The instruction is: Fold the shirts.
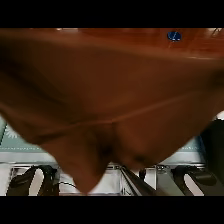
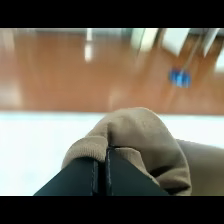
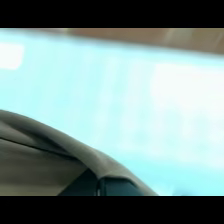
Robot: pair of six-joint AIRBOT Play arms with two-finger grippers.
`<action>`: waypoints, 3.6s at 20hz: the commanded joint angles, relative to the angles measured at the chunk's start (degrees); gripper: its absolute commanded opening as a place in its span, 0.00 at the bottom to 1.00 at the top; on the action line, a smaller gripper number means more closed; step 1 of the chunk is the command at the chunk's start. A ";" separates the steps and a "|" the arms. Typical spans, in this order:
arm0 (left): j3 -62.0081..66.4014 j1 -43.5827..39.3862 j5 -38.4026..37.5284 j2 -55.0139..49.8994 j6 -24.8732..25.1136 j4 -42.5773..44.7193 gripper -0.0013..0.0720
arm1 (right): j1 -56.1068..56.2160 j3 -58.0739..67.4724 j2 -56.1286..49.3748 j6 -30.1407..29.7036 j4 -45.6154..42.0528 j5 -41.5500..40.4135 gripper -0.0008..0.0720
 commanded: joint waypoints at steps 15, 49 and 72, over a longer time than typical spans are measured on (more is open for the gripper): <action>-35.17 -21.90 33.62 -32.04 -1.20 -15.39 0.29 | -11.26 -31.41 -36.20 3.58 10.69 -35.65 0.45; -45.86 -15.47 23.28 -31.56 7.61 -25.97 0.05 | -31.50 -39.19 -41.42 -11.52 33.44 -32.02 0.57; 20.39 -11.72 19.34 -21.33 7.56 -24.44 0.05 | -21.86 21.90 -25.27 -14.34 34.47 -21.94 0.05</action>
